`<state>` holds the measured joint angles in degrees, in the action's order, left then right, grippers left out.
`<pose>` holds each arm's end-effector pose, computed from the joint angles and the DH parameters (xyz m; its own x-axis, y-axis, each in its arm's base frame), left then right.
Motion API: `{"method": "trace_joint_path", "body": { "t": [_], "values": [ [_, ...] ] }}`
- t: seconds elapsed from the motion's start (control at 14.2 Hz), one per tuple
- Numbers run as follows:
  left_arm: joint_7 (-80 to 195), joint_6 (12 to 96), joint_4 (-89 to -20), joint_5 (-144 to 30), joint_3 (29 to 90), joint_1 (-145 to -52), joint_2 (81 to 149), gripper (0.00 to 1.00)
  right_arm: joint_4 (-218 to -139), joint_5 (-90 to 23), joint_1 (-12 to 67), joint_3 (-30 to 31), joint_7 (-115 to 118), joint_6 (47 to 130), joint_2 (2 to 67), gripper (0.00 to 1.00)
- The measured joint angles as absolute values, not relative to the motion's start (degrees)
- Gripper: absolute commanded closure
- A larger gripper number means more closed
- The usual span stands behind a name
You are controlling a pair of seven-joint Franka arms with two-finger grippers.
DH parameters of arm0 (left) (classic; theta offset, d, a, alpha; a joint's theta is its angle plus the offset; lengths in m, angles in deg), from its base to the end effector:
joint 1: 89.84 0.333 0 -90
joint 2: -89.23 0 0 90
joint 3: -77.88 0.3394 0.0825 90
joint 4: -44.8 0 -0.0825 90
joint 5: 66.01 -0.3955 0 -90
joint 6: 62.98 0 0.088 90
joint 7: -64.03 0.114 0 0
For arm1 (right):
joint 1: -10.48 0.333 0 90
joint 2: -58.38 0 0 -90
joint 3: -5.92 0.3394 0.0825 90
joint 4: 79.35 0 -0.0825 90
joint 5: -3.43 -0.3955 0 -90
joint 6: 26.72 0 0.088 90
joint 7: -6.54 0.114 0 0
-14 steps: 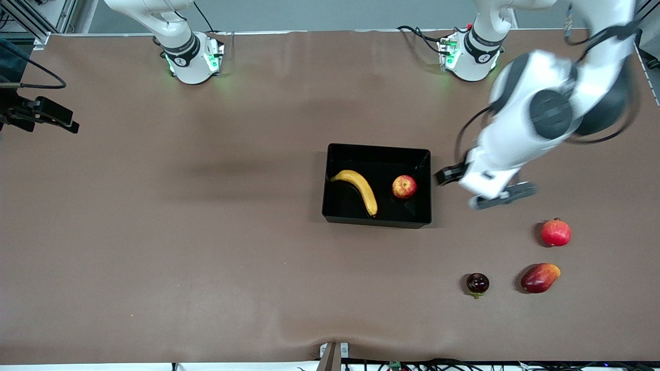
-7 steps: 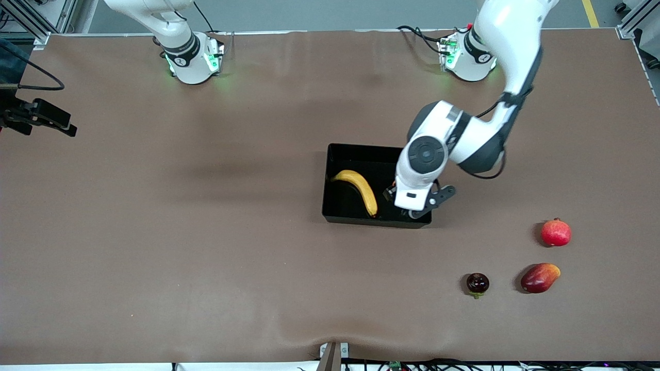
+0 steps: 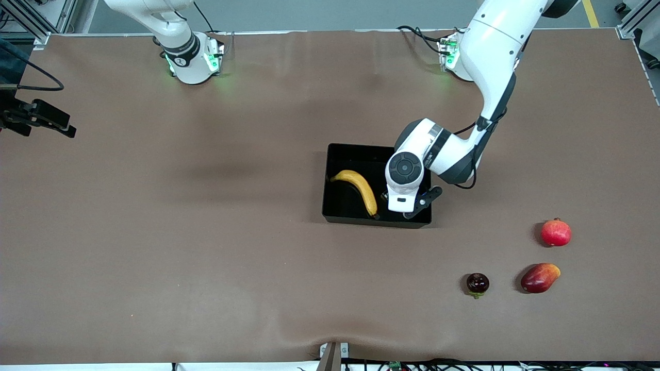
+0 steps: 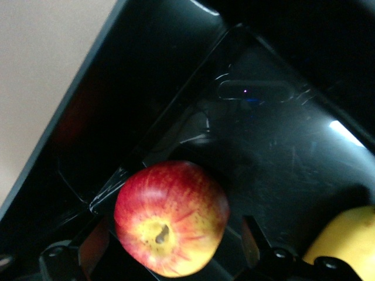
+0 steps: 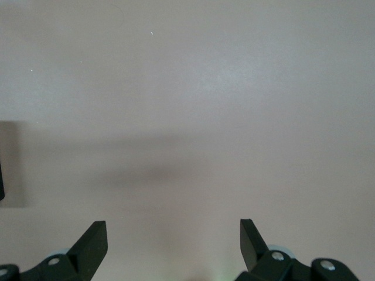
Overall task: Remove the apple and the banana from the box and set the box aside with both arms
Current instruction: 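Grasp the red apple in the box with the left gripper, then carry the apple out beside the other fruits with the left gripper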
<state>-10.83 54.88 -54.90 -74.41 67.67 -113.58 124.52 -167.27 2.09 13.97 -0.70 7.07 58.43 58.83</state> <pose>0.5515 -0.3504 0.2113 0.7917 0.6067 -0.0716 0.5695 -0.7753 -0.2732 0.5539 -0.0277 0.6555 0.9973 -0.0618 -0.0407 -0.0628 -0.9977 -0.0239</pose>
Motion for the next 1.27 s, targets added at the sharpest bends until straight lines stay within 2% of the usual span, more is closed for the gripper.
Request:
{"method": "trace_joint_path", "body": {
  "t": [0.14,0.21,0.35,0.42,0.49,0.85,1.13,1.27],
  "values": [
    [-10.9,54.9,-55.3,-74.4,67.8,-113.6,124.6,0.00,-167.3,2.1,14.0,-0.7,7.1,58.4,58.8,0.00],
    [-10.9,54.9,-55.4,-74.5,67.9,-113.6,124.6,0.05,-167.3,2.1,14.0,-0.7,7.1,58.4,58.8,0.00],
    [-10.9,54.9,-55.6,-74.5,67.9,-113.6,124.7,0.65,-167.3,2.1,14.0,-0.7,7.1,58.5,58.8,0.00],
    [-10.9,55.0,-55.6,-74.5,67.9,-113.5,124.7,0.89,-167.3,2.1,14.0,-0.7,7.1,58.5,58.8,0.00],
    [-11.0,55.1,-55.4,-74.5,68.0,-113.5,124.7,1.00,-167.3,2.1,14.0,-0.7,7.1,58.5,58.8,0.00],
    [-11.0,54.2,-51.8,-74.5,68.1,-113.3,123.2,1.00,-167.3,2.1,14.0,-0.6,7.1,58.5,58.8,0.00],
    [-8.1,45.1,-44.0,-74.8,68.5,-112.0,118.9,1.00,-167.3,2.0,14.0,-0.5,7.1,58.5,58.4,0.00],
    [-1.0,42.0,-42.2,-74.8,68.7,-108.2,116.0,1.00,-167.3,2.0,14.0,-0.4,7.0,58.6,58.1,0.00]
  ]
}}
